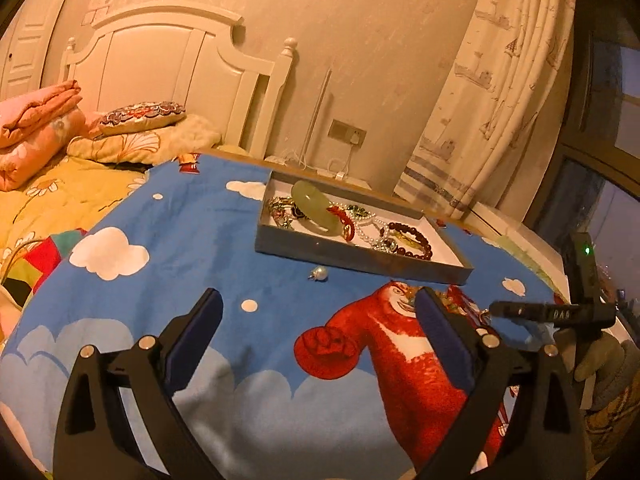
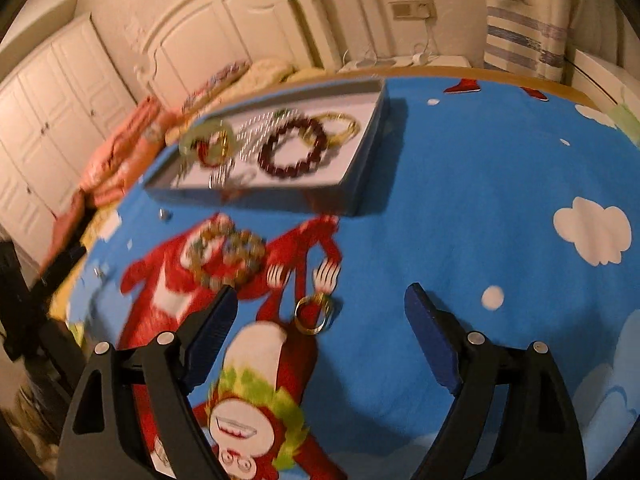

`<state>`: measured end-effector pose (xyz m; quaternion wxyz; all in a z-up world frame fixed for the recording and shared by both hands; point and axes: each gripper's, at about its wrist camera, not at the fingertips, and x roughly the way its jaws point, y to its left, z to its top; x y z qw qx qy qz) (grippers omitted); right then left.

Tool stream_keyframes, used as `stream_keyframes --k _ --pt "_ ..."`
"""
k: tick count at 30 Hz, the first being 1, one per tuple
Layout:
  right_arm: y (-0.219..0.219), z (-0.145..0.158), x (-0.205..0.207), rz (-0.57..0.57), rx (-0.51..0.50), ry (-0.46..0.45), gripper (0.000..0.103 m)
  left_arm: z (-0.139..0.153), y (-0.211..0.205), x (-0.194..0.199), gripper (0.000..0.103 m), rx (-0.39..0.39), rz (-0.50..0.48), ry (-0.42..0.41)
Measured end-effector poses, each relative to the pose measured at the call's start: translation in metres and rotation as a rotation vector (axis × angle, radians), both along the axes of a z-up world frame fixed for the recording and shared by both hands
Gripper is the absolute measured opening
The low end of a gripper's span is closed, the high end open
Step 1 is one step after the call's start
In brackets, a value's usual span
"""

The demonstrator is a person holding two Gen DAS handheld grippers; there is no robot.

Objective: Organize jewelry
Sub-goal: 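Move both open tools back to the remaining jewelry on the bed, then grasp the gold ring with the right tool while the left tool grasps the jade bead bracelet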

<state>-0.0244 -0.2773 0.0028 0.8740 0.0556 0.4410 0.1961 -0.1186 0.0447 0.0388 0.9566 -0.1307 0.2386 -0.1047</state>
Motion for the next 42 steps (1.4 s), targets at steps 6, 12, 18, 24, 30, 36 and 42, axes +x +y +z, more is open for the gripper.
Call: stream_keyframes --k 6,12,18,24,30,36,42 --pt "0.011 -0.003 -0.009 0.028 -0.084 -0.002 0.086 0.002 -0.011 -0.026 0.096 0.049 0.027 -0.019" --pt "0.025 -0.005 -0.007 0.038 -0.169 -0.022 0.088 -0.008 -0.017 -0.032 0.096 0.129 0.023 0.007" --pt "0.038 -0.007 -0.006 0.048 -0.255 -0.038 0.086 -0.013 -0.031 -0.026 0.096 0.175 -0.009 0.049" --pt "0.042 -0.006 -0.001 0.053 -0.265 -0.061 0.069 -0.02 -0.06 -0.013 0.096 0.303 -0.073 0.151" --pt "0.044 -0.003 -0.007 0.092 -0.26 -0.082 0.047 -0.018 -0.083 0.002 0.096 0.372 -0.126 0.2" --pt "0.038 -0.002 -0.018 0.08 -0.26 -0.094 0.025 -0.02 -0.095 0.047 0.095 0.294 -0.138 0.333" --pt "0.022 0.0 -0.022 0.04 -0.202 -0.094 0.025 -0.019 -0.125 0.082 0.095 0.283 -0.178 0.354"
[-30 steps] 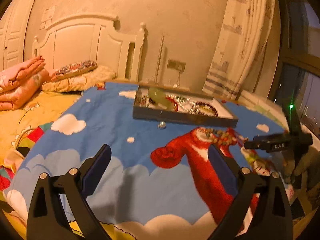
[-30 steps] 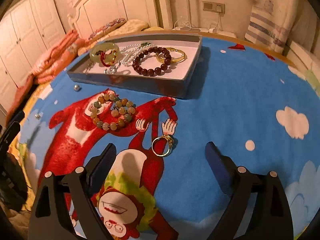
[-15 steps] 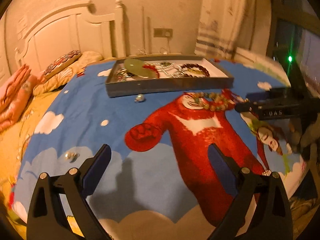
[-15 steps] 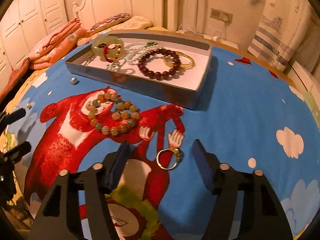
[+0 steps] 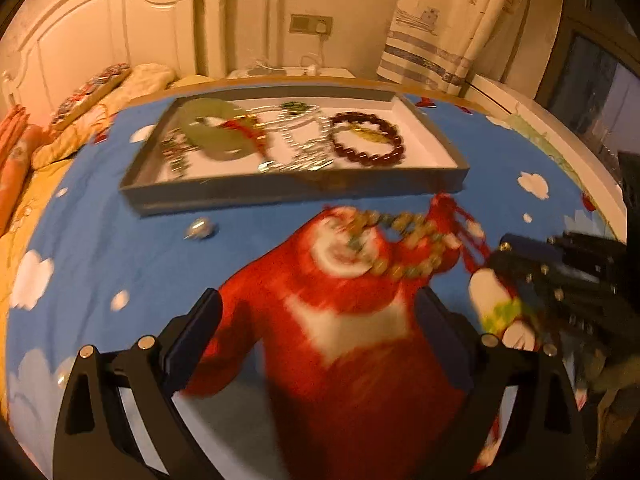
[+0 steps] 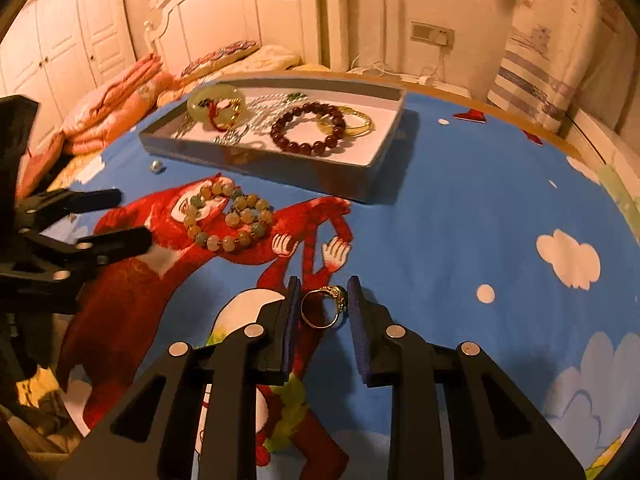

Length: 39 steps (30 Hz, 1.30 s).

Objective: Organize jewelry
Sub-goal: 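Grasp the gold ring with the right tool while the left tool grasps the jade bead bracelet, then carry the ring and bead bracelet into the tray and open both tools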

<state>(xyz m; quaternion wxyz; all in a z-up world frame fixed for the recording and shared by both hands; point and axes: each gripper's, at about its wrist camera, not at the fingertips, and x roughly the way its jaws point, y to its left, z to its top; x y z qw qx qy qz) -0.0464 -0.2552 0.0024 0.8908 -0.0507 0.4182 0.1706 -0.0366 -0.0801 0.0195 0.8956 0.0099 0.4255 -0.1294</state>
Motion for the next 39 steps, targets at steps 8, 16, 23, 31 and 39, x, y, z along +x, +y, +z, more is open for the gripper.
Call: stream_keyframes --k 8,16,23,31,39 --pt "-0.023 0.008 -0.006 -0.062 0.101 -0.039 0.025 -0.013 -0.059 0.036 0.095 0.087 -0.099 0.037" --pt "-0.035 0.014 -0.01 -0.072 0.17 -0.062 0.025 -0.012 -0.085 0.034 0.029 0.146 -0.163 -0.001" --pt "-0.036 0.015 -0.016 -0.066 0.177 -0.085 0.025 -0.012 -0.093 0.017 0.017 0.164 -0.173 -0.038" --pt "-0.042 0.019 -0.022 -0.079 0.21 -0.118 0.025 0.0 -0.091 0.002 0.016 0.185 -0.17 -0.085" --pt "-0.041 0.024 -0.027 -0.072 0.218 -0.141 0.025 0.021 -0.085 -0.009 0.016 0.18 -0.146 -0.147"
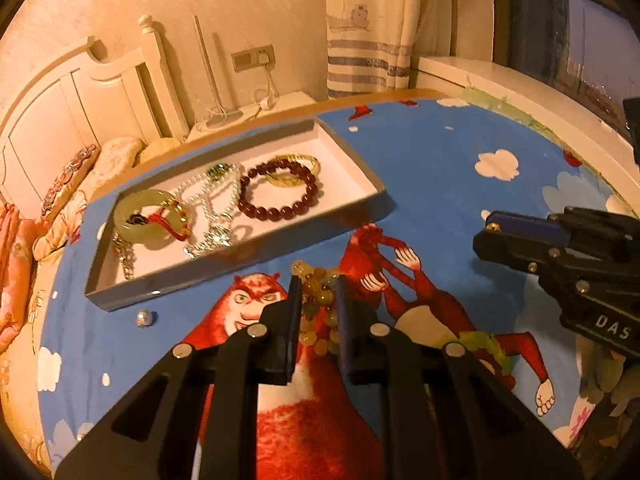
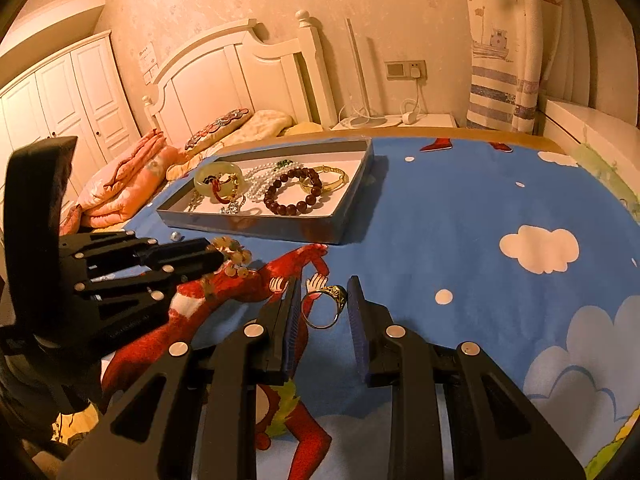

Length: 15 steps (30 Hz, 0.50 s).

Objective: Organize jewelry
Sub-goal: 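Carry the ring and bead bracelet into the tray and open both tools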

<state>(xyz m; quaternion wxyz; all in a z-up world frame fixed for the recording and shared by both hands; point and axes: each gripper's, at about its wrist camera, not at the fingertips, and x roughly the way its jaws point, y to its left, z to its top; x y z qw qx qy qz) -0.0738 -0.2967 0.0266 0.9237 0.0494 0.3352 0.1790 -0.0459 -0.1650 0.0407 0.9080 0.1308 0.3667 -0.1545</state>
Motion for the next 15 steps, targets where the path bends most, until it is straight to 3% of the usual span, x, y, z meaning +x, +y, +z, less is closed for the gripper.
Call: stream_keyframes --k 15 --pt "0.021 0.008 0.002 0.048 -0.027 -0.013 0.025 0.017 0.024 -0.004 0.016 -0.044 0.049 -0.04"
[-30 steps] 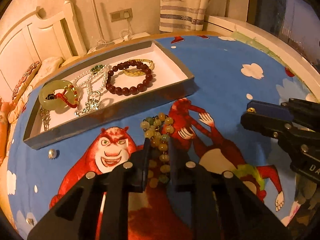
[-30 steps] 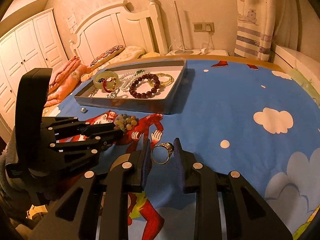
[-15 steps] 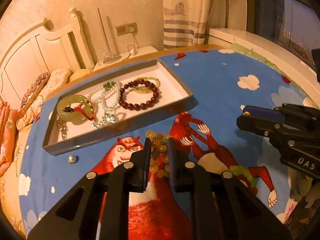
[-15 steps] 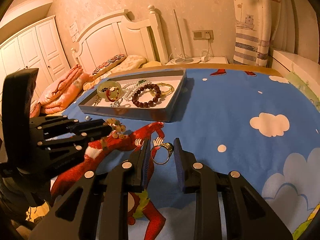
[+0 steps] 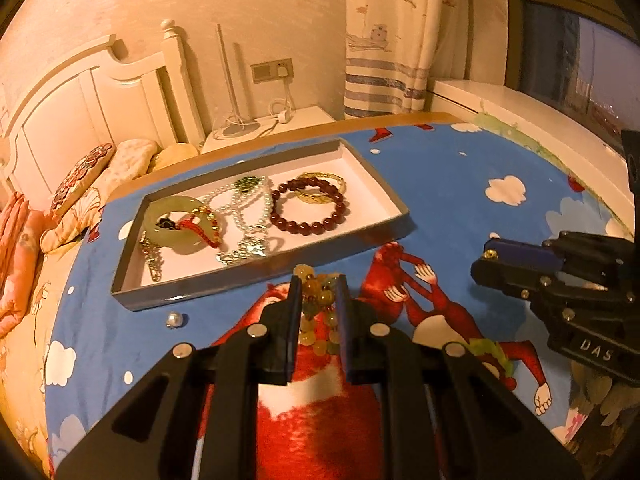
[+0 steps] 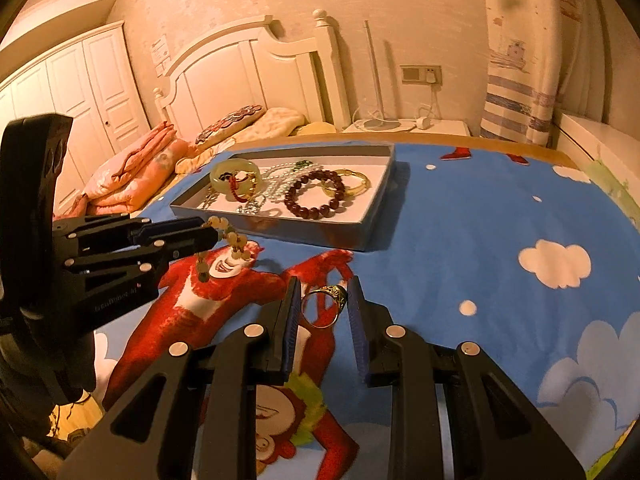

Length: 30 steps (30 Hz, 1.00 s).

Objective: Organize jewelry
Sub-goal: 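Carry the ring and bead bracelet into the tray and open both tools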

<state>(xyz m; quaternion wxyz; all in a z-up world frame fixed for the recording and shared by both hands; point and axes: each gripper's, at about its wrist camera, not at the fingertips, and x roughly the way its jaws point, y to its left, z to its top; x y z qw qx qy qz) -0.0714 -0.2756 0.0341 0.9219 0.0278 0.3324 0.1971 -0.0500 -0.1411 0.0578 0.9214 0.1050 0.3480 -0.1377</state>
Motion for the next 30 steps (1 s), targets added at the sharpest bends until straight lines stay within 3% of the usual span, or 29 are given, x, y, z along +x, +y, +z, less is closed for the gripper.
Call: stream_keyframes --k 16,24,29,30 --pt "0.038 0.02 0.041 0.078 -0.025 -0.077 0.025 0.035 0.05 0.021 0.016 -0.067 0.095 -0.072" --pt "0.045 0.016 0.083 0.046 -0.011 -0.061 0.025 0.051 0.034 0.053 0.016 -0.084 0.06 -0.084" --pt "0.049 0.001 0.106 0.026 -0.051 -0.004 0.025 0.049 0.017 0.079 0.016 -0.072 0.029 -0.063" --pt "0.05 -0.003 0.11 0.021 -0.072 0.012 0.025 0.047 0.014 0.084 0.008 -0.072 0.022 -0.056"
